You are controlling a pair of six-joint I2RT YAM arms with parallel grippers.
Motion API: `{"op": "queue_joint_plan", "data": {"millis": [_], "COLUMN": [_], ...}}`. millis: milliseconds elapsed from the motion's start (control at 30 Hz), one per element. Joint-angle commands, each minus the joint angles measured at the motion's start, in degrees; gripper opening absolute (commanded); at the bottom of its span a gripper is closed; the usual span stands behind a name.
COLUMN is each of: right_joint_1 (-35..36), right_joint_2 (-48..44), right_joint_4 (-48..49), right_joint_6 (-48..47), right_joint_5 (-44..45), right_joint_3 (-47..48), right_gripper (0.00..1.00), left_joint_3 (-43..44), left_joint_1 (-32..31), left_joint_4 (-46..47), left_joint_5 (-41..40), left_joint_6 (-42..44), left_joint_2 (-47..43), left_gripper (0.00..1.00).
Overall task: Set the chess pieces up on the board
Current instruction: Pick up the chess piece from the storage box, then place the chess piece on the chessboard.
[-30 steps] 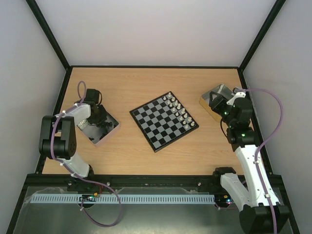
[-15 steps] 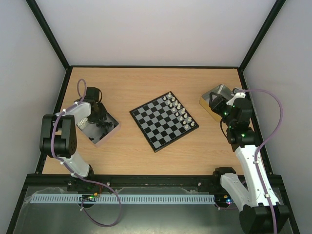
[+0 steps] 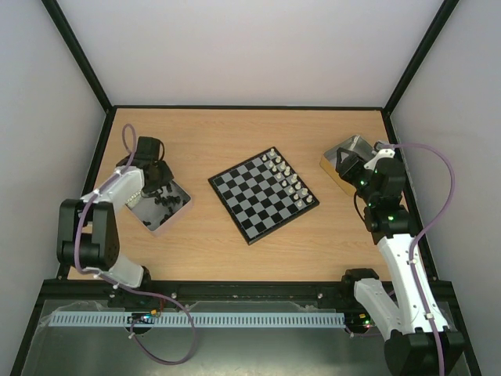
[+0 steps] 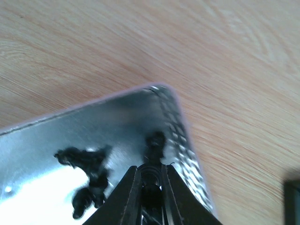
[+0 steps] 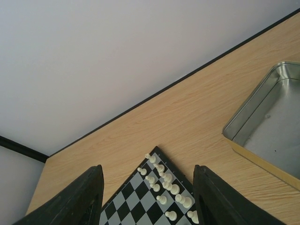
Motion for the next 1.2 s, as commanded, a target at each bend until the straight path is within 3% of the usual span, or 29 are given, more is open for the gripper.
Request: {"op": "queue_joint_plan", "data": {"millis": [0,233,500,900,1167], "right_joint_1": [-0.1,-0.2,-0.2,-0.2,-0.2], "right_joint_2": [-1.0,-1.1,-1.3,-1.2,-0.9], "right_joint_4": [-0.1,-0.2,-0.3,0.1,0.5], "right_joint_6": [0.4,1.3,1.3,2.9,2.8], "right_joint_5": [0.5,1.4,2.1,2.7,2.7], "right_joint_3": [-0.2,-0.7,-1.4,-2.3,-2.6], "right_gripper": [0.52,0.52,0.52,0.52,0.52], "left_joint_3": [2.3,8.1,17.9,25.5,27.5], "left_joint_1": [-4.2,-12.5,-22.1,-25.1,-25.1], "left_joint_4": [-4.9,-7.1,-9.7,-10.2,-9.8], "left_joint_5": [-0.6,1.8,0.1,-1.1,-0.4], "left_joint_6": [-0.1,-0.6,3.3,5.1,5.7], "left_joint_2": [-5.6,-7.4,4.8,18.5,23.1], "left_gripper": [0.12,0.12,0.12,0.12,0.12]}}
